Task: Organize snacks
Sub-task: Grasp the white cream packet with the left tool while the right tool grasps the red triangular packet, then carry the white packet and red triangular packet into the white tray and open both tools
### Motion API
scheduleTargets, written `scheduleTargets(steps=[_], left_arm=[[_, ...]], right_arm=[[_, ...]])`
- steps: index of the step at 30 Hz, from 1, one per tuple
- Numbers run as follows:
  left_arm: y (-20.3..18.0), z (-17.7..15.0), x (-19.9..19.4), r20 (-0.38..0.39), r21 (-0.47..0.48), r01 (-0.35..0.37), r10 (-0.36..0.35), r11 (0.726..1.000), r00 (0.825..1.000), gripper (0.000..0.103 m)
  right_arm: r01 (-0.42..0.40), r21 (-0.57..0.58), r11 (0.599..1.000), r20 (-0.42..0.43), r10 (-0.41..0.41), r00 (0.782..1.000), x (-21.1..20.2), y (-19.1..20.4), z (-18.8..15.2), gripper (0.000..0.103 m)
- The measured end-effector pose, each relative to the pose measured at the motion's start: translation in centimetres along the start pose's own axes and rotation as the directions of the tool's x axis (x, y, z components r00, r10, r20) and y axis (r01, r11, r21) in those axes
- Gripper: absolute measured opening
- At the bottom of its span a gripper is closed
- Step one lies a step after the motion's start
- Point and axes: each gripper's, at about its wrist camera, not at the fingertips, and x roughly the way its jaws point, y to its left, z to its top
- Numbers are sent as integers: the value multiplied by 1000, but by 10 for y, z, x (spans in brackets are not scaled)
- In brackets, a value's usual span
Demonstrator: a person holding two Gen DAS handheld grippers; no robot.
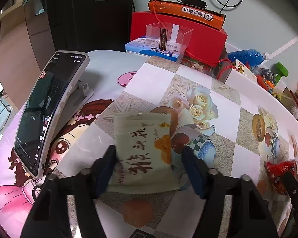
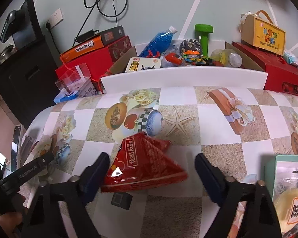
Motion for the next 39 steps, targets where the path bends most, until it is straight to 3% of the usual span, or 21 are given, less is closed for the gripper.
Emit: scheduleTargets(steps=[2, 11, 28, 36, 39], left_arm=[[1, 0, 0, 3, -1, 6, -6, 1000, 1000, 56], [-8, 0, 2, 3, 43, 30, -31, 999, 1000, 54], [-55, -5, -2, -21, 174, 115, -113, 978, 993, 54], [-56, -6, -4, -24, 167, 136, -134, 976, 991, 54], [-54, -6, -6, -28, 141, 184, -182, 973, 983, 54]], right_arm=[[0, 1, 1000, -10, 0, 1000, 2, -1, -1, 74], [-1, 15, 1000, -36, 2, 999, 7, -4, -3, 54], [-12, 42, 999, -31, 13, 999, 5, -11, -1, 53], [-24, 32, 999, 8, 24, 1000, -6, -10, 2, 53], [-24, 33, 999, 18, 23, 1000, -10, -10, 3, 53]])
